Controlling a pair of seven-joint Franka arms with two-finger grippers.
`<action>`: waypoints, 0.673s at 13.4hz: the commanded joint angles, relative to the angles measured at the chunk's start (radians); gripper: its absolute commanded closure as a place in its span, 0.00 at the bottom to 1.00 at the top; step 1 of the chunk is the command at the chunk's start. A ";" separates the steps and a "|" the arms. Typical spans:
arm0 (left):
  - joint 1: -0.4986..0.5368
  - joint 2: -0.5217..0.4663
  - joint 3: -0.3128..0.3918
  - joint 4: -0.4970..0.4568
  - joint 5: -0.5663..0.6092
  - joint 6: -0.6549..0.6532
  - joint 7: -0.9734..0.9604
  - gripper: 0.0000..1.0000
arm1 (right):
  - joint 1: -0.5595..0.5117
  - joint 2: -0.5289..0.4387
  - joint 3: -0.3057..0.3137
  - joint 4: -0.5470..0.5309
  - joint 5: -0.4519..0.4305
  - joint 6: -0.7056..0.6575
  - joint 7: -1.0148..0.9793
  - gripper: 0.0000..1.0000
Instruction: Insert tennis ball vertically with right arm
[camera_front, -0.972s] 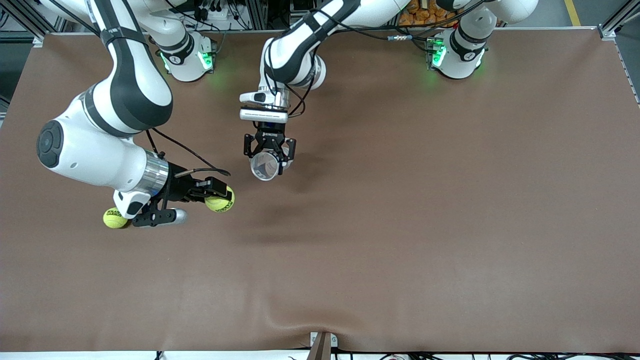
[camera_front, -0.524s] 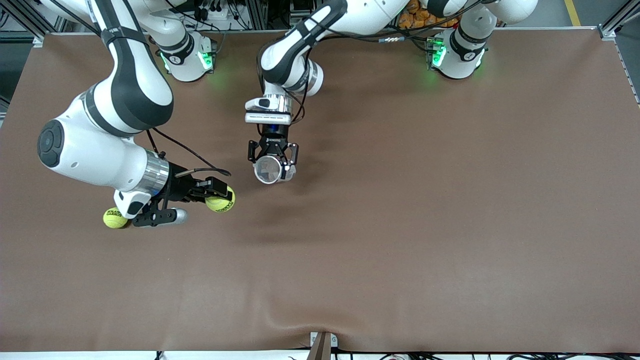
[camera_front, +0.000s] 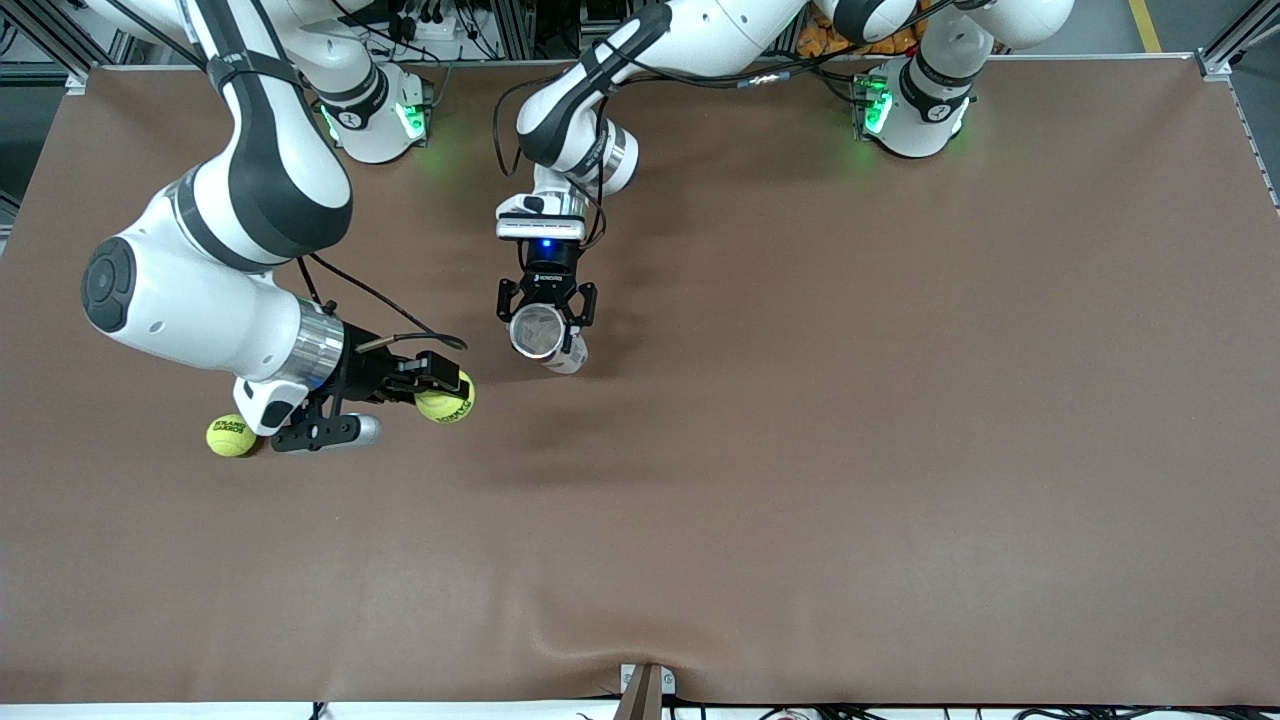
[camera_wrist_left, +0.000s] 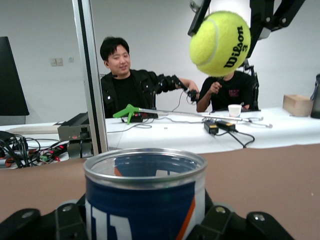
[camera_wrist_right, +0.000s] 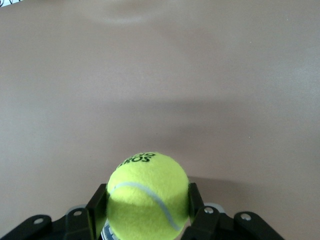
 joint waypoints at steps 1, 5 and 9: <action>-0.012 0.033 0.011 0.028 0.041 -0.032 -0.034 0.24 | 0.013 -0.014 -0.007 -0.007 0.013 0.005 0.003 1.00; -0.018 0.039 0.011 0.031 0.041 -0.045 -0.034 0.24 | 0.015 -0.014 -0.007 -0.008 0.013 0.001 0.014 1.00; -0.018 0.051 0.011 0.031 0.086 -0.057 -0.037 0.24 | 0.068 -0.016 -0.007 -0.013 0.013 -0.002 0.129 1.00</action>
